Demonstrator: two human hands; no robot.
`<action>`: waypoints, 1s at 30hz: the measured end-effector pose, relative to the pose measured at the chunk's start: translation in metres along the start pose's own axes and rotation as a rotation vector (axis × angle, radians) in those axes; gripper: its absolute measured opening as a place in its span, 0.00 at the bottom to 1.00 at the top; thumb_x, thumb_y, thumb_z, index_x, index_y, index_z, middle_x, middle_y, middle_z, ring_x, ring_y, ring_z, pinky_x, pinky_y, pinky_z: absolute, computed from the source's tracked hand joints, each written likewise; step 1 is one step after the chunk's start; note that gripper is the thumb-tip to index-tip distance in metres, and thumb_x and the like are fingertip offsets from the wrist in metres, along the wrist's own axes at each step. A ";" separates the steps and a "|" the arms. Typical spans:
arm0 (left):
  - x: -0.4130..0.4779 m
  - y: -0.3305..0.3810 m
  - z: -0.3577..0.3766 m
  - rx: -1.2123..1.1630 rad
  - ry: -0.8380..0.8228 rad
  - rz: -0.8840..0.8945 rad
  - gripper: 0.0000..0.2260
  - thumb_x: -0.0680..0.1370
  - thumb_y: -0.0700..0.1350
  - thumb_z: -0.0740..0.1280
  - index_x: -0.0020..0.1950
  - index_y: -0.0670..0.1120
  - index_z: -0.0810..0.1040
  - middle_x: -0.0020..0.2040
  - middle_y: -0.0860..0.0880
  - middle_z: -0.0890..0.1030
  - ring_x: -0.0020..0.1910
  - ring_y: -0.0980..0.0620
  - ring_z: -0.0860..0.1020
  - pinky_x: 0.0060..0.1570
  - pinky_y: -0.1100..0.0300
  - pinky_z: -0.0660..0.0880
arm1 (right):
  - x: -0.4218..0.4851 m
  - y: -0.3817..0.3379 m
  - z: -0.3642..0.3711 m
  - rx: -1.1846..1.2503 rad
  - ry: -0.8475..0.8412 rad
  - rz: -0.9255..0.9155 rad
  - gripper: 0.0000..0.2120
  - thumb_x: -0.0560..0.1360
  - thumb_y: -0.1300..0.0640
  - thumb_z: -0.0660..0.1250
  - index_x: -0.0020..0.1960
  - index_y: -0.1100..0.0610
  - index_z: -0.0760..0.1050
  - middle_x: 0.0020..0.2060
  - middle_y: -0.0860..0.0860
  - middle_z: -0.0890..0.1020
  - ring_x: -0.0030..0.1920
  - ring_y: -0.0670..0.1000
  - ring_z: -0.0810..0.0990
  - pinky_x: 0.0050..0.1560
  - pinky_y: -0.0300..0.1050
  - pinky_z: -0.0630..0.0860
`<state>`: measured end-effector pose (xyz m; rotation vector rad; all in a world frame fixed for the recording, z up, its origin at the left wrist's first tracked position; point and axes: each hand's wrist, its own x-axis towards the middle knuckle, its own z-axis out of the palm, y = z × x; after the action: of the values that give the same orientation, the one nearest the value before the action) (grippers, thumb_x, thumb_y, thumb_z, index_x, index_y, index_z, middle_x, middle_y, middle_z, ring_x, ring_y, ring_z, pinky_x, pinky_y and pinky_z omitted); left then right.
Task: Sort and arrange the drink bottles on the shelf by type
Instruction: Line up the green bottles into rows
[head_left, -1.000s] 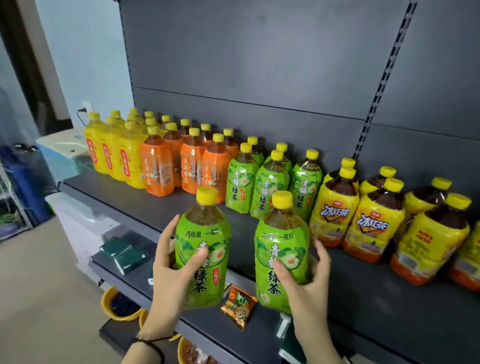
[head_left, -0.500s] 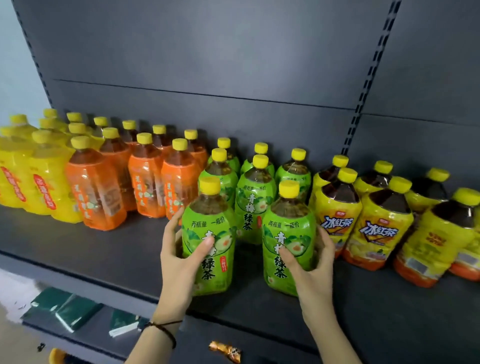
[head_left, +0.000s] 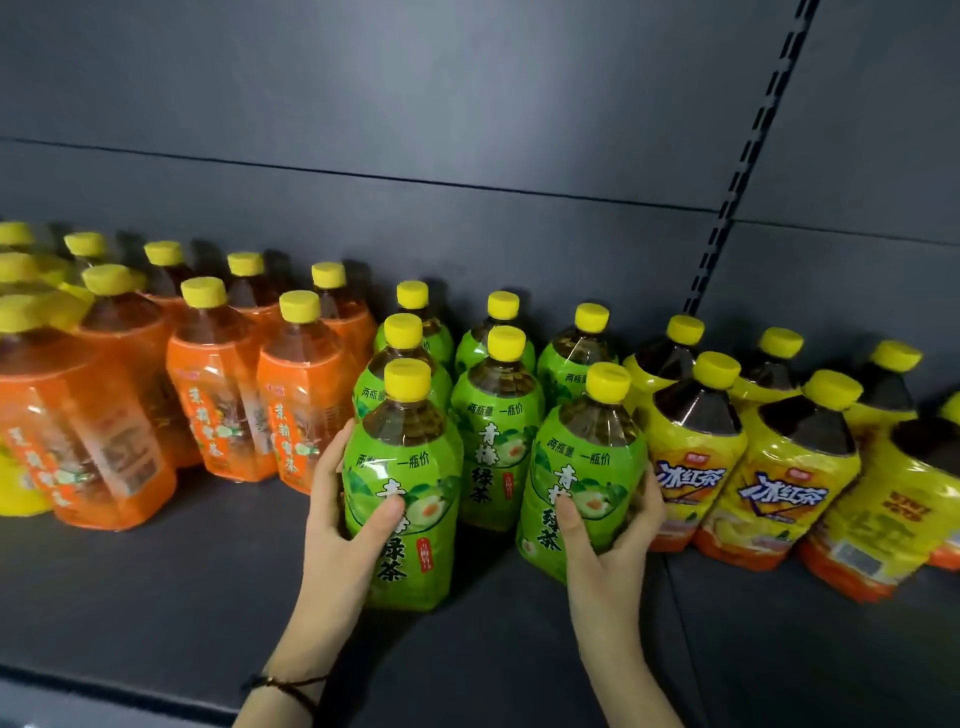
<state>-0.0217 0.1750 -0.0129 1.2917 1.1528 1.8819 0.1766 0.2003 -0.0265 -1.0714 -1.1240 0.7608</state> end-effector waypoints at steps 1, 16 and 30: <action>0.001 -0.002 -0.001 0.021 -0.005 0.012 0.28 0.65 0.56 0.70 0.64 0.71 0.68 0.62 0.65 0.74 0.62 0.60 0.74 0.56 0.64 0.75 | 0.000 0.002 0.002 -0.020 0.001 -0.004 0.40 0.63 0.38 0.72 0.67 0.25 0.52 0.71 0.44 0.65 0.69 0.45 0.69 0.67 0.55 0.72; 0.014 -0.009 -0.017 0.063 -0.111 0.044 0.35 0.61 0.71 0.71 0.66 0.68 0.65 0.63 0.66 0.71 0.64 0.61 0.71 0.60 0.66 0.72 | -0.009 -0.004 -0.003 -0.228 0.097 0.041 0.43 0.63 0.32 0.72 0.73 0.31 0.55 0.71 0.41 0.68 0.70 0.45 0.68 0.68 0.55 0.70; 0.015 -0.013 -0.034 0.040 -0.103 0.026 0.36 0.64 0.66 0.73 0.69 0.64 0.65 0.70 0.50 0.70 0.69 0.51 0.70 0.66 0.46 0.70 | -0.009 0.003 0.004 -0.482 0.262 -0.069 0.31 0.75 0.52 0.68 0.75 0.52 0.63 0.68 0.49 0.73 0.68 0.53 0.70 0.67 0.57 0.70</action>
<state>-0.0589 0.1819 -0.0235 1.4146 1.1303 1.7972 0.1703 0.1944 -0.0324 -1.4781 -1.1365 0.2829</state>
